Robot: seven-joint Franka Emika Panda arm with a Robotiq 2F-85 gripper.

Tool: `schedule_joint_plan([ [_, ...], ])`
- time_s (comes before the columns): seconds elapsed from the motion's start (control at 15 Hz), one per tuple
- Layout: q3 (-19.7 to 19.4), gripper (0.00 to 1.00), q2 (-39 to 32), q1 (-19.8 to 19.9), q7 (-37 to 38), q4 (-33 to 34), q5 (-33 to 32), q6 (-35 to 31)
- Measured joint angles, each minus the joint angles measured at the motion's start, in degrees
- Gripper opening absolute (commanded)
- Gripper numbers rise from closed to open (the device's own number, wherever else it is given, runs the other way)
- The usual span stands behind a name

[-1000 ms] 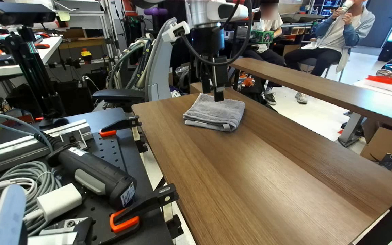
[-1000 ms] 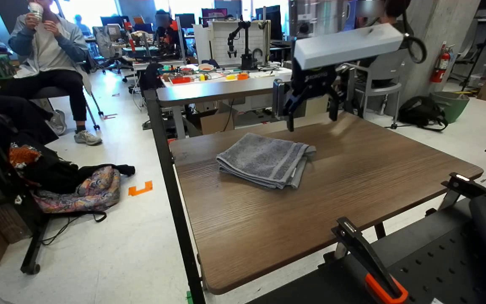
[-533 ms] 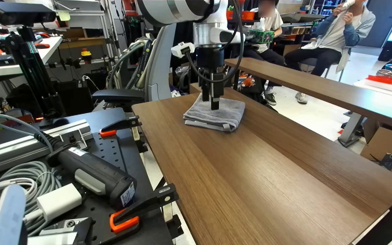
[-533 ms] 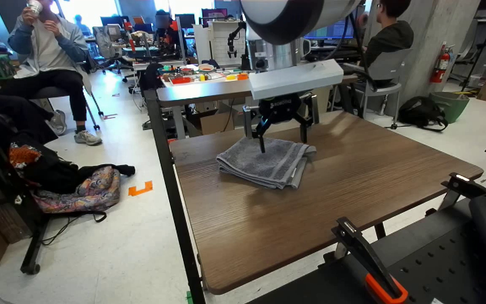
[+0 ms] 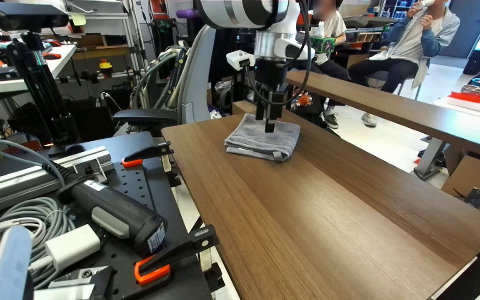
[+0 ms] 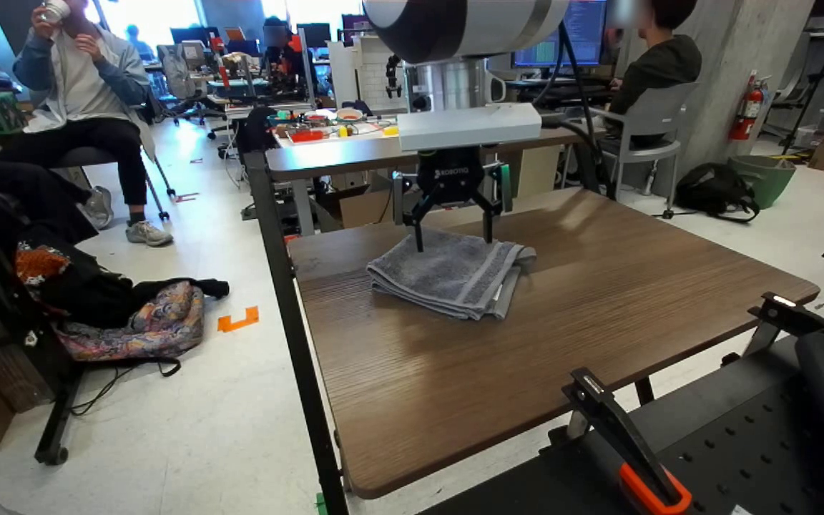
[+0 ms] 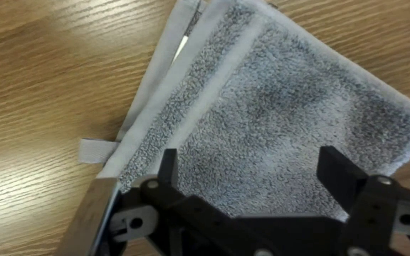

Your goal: Move the towel to the right

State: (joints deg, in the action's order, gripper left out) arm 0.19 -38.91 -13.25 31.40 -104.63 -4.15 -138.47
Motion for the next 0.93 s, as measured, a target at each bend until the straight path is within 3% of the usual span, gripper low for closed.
schedule_joint_plan([
  [0.93,-1.8,1.0,-5.35,0.04,-0.86,3.76,1.03,-0.06],
])
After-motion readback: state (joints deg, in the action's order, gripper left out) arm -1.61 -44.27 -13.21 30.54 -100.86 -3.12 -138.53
